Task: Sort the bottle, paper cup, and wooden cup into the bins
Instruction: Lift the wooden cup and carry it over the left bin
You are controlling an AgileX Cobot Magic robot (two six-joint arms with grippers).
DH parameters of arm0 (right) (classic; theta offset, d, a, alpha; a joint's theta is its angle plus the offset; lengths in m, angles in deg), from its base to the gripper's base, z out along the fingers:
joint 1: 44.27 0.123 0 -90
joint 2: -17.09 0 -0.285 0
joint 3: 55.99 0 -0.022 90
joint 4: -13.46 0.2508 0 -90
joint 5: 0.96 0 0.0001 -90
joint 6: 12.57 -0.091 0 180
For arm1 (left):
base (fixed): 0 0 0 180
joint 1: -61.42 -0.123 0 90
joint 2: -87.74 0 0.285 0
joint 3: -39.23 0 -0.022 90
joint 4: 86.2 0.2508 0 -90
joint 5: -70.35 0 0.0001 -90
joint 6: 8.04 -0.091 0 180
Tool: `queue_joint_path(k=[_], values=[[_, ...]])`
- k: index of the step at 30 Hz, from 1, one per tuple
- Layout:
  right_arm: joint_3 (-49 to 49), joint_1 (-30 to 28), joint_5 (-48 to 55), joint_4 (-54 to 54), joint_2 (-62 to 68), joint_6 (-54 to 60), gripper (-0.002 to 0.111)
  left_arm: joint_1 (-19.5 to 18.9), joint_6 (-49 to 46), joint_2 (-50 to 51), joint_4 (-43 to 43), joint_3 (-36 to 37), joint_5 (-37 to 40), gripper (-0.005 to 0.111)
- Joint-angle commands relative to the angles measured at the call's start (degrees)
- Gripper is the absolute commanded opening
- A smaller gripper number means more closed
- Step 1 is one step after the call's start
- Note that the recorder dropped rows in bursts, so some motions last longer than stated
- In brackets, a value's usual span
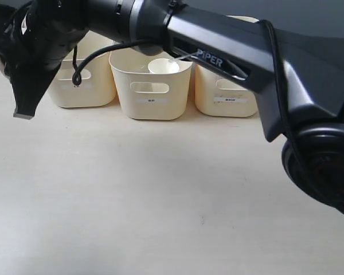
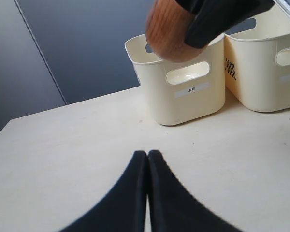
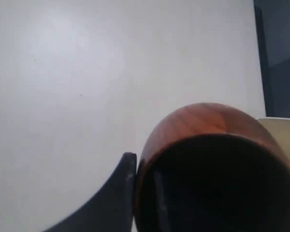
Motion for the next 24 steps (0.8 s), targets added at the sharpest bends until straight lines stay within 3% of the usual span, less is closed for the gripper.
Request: queue_joint_path(k=[1, 7, 15, 24], values=[[-0.4, 0.2, -5.8, -2.9, -1.0, -2.5, -0.001, -0.2, 0.1, -0.3, 0.2, 0.1, -0.2, 0.000], [-0.7, -0.9, -12.6, -4.4, -1.0, -6.3, -0.001, -0.2, 0.1, -0.3, 0.2, 0.1, -0.2, 0.000], [-4.2, -6.0, -14.1, -2.2, -0.6, -17.4, -0.001, -0.2, 0.1, -0.3, 0.2, 0.1, -0.3, 0.000], [-5.5, -9.0, -17.6, 3.1, 1.2, -18.1, -0.001, -0.2, 0.1, -0.3, 0.2, 0.1, -0.3, 0.000]])
